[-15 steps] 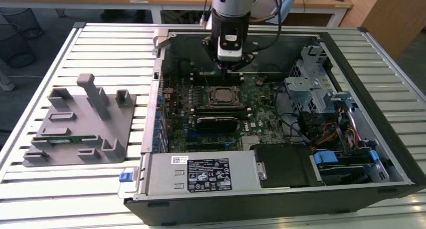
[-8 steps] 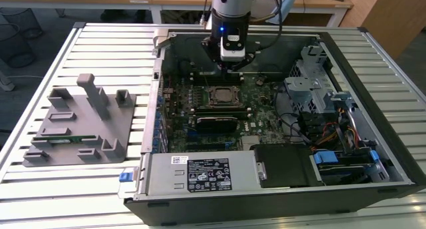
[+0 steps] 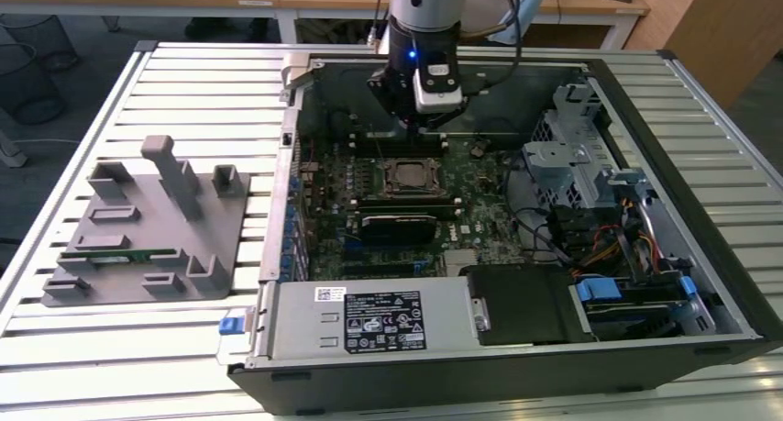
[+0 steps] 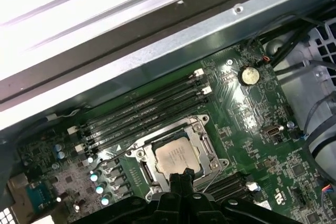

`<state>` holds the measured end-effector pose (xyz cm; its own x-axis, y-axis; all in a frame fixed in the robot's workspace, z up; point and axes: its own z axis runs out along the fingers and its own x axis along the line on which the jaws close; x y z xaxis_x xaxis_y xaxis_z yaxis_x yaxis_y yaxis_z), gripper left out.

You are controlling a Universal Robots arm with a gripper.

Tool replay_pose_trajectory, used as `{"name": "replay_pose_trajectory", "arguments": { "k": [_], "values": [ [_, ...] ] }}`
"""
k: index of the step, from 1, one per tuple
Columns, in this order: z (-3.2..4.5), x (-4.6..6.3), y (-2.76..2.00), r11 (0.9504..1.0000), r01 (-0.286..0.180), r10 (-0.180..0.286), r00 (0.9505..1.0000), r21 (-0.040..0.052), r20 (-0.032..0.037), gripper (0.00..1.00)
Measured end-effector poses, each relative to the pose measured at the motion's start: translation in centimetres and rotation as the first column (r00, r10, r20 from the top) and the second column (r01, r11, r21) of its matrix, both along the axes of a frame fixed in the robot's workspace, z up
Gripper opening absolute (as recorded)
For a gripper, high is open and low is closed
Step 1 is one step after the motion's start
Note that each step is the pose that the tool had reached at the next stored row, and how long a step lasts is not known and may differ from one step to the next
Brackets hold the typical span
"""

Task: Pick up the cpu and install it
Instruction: 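Install the first cpu locking lever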

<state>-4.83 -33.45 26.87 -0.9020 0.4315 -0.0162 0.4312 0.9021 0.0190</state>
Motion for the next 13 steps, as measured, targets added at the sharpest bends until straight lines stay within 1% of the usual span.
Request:
{"name": "replay_pose_trajectory", "arguments": {
  "k": [3, 7, 9, 10, 13],
  "values": [
    [0.06, -0.01, -0.01, 1.0, -0.007, 0.007, 1.0, 0.0001, -0.0002, 0.11],
    [0.4, 0.0, 0.0, 0.9999, -0.014, 0.014, 0.9999, 0.0031, 0.0001, 0.11],
    [0.41, -0.04, 0.0, 0.9998, -0.019, 0.019, 0.9998, 0.0034, 0.0003, 0.11],
    [0.42, -0.1, 0.0, 0.9996, -0.026, 0.026, 0.9997, 0.0033, 0.0002, 0.11],
    [0.38, -0.12, 0.0, 0.9971, -0.076, 0.076, 0.9971, 0.0031, 0.0001, 0.11]
  ]
}}
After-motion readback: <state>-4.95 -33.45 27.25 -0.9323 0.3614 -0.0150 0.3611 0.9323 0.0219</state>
